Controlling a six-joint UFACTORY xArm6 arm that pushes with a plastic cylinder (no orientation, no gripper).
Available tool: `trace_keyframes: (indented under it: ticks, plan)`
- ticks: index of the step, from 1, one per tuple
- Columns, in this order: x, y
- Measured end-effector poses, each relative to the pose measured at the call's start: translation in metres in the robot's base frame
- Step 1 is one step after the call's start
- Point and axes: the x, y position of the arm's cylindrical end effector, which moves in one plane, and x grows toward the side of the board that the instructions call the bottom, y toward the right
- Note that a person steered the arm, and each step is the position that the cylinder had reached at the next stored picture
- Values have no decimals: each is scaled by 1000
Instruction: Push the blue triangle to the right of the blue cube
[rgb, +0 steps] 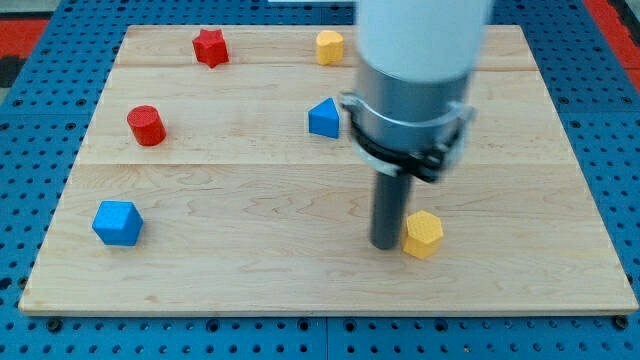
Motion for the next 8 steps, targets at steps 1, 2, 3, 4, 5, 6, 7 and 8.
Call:
trace_keyframes:
  ticks: [1,2,3,4,5,6,7,8]
  plan:
    - [16,81]
    - [16,21]
    - [-42,-54]
    - [-130,-106]
    - [-199,-218]
    - [-247,-237]
    - [-285,-203]
    - [-305,-195]
